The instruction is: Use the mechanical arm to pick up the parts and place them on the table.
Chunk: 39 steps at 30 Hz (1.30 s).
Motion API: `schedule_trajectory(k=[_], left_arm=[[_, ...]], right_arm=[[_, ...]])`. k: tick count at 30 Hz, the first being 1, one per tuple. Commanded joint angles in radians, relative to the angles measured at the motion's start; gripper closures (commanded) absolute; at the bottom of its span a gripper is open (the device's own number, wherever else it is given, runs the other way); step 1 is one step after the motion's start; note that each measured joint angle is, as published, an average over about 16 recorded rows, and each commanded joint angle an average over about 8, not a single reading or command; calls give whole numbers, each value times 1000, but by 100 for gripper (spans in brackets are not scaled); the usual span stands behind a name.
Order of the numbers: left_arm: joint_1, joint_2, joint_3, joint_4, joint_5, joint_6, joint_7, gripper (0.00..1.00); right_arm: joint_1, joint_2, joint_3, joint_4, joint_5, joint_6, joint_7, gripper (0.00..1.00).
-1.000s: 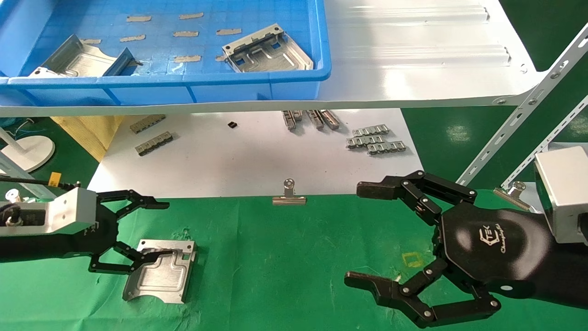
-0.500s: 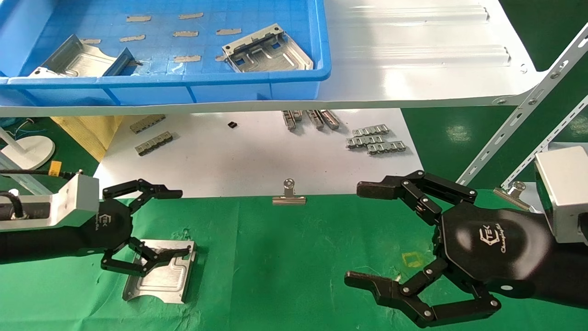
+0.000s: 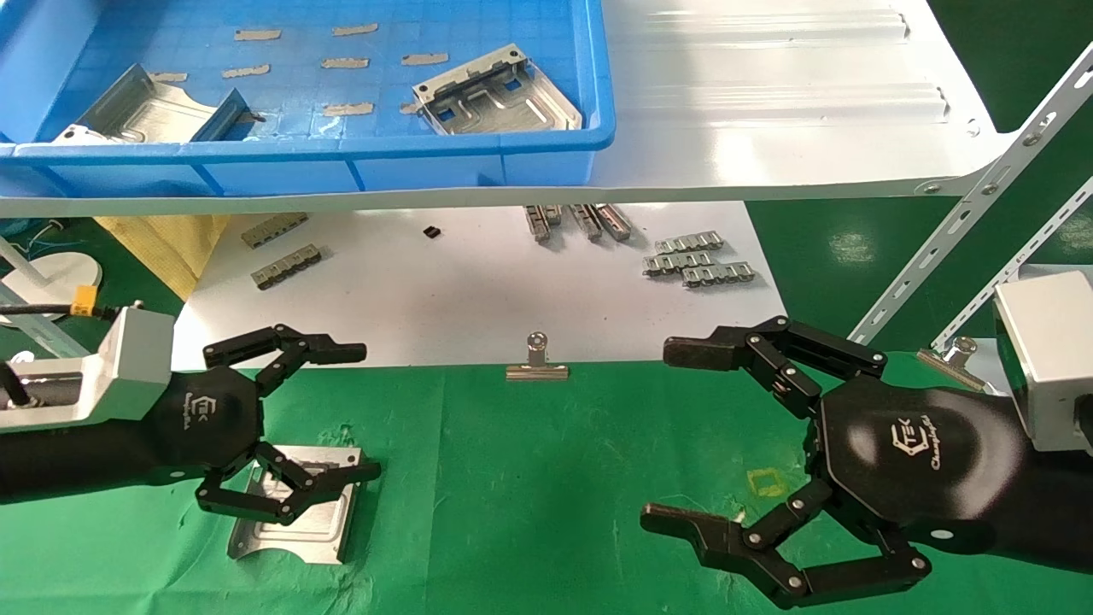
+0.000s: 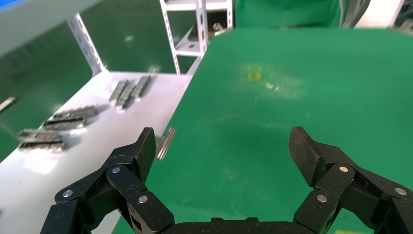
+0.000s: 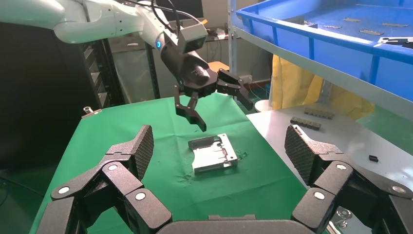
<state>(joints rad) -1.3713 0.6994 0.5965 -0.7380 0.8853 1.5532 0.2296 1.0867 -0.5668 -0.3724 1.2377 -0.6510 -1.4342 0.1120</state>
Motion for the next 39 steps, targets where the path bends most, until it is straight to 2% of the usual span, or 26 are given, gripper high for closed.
schedule_trajectory(k=[1, 29, 39], left_arm=[[19, -6, -20, -35, -10, -4, -26, 0], [281, -83, -300, -517, -146, -54, -394, 0], [313, -93, -334, -576, -165, -60, -428, 0]], right_arm=[[0, 0, 0, 0, 0, 0, 0, 0], [0, 0, 0, 0, 0, 0, 0, 0], [0, 0, 0, 0, 0, 0, 0, 0]])
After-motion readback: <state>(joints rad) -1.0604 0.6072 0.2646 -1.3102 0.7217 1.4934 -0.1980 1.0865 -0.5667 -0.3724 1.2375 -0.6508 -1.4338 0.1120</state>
